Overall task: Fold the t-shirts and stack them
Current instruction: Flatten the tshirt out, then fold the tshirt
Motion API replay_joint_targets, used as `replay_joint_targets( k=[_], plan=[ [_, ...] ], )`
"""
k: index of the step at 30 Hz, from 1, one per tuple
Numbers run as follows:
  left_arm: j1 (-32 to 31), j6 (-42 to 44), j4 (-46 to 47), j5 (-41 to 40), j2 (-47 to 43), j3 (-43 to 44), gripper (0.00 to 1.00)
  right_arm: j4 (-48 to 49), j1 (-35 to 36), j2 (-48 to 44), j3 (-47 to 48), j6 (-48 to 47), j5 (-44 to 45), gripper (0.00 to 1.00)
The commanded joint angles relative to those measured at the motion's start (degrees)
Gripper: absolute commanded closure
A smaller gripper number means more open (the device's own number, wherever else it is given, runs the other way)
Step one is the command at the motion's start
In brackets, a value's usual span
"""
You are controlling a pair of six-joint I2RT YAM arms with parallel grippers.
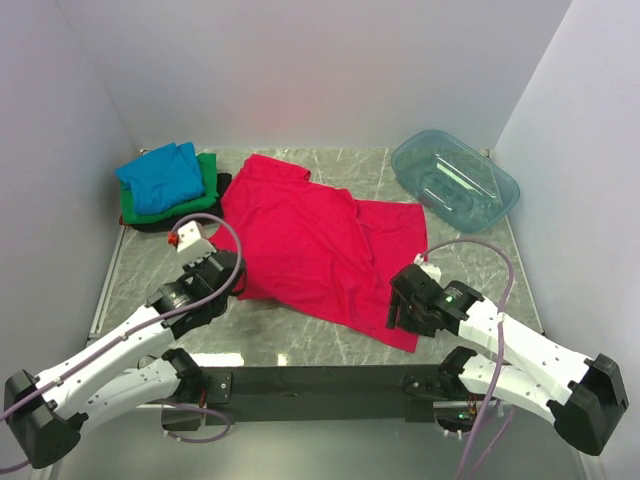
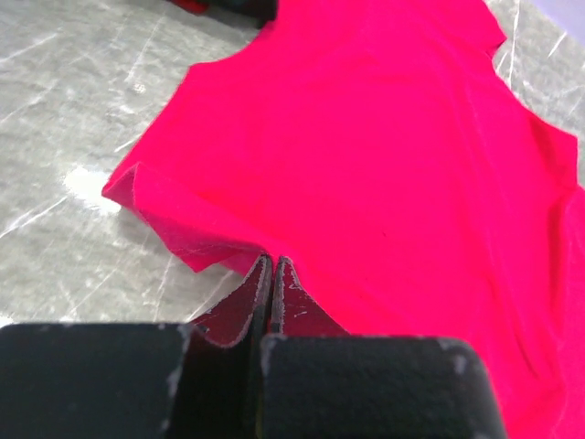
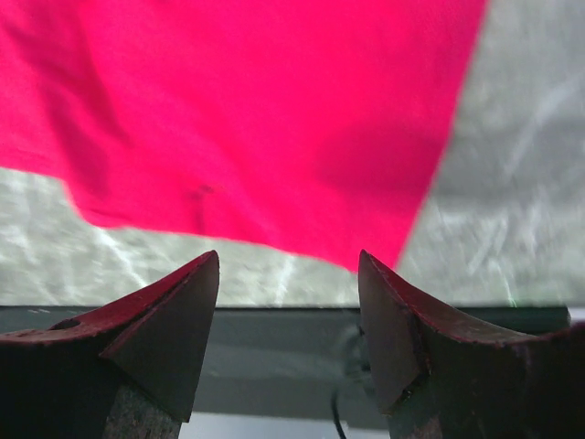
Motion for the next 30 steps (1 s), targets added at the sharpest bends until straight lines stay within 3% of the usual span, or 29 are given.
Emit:
replay_joint_targets(
  k=[1, 10, 20, 30],
  plan=[
    [2.05, 8.48, 7.44, 5.25, 1.38, -0.18, 0.99, -6.72, 1.27, -1.51, -1.23, 5.37, 1.77, 0.31],
    [4.78, 13.41, 10.96, 11.24, 4.45, 1.4, 0.99, -10.94, 2.15, -0.38, -0.35, 8.45, 3.53, 0.31],
    [5.31, 15.0, 11.93, 14.23, 3.75, 1.4, 0.99, -1.72, 2.32, -0.55, -5.27, 13.19, -2.18, 0.32],
    [5.4, 15.96, 14.04, 16.43, 2.52, 0.7, 0.99, -2.86, 2.32, -0.64, -7.82, 18.29, 0.28, 0.32]
  ],
)
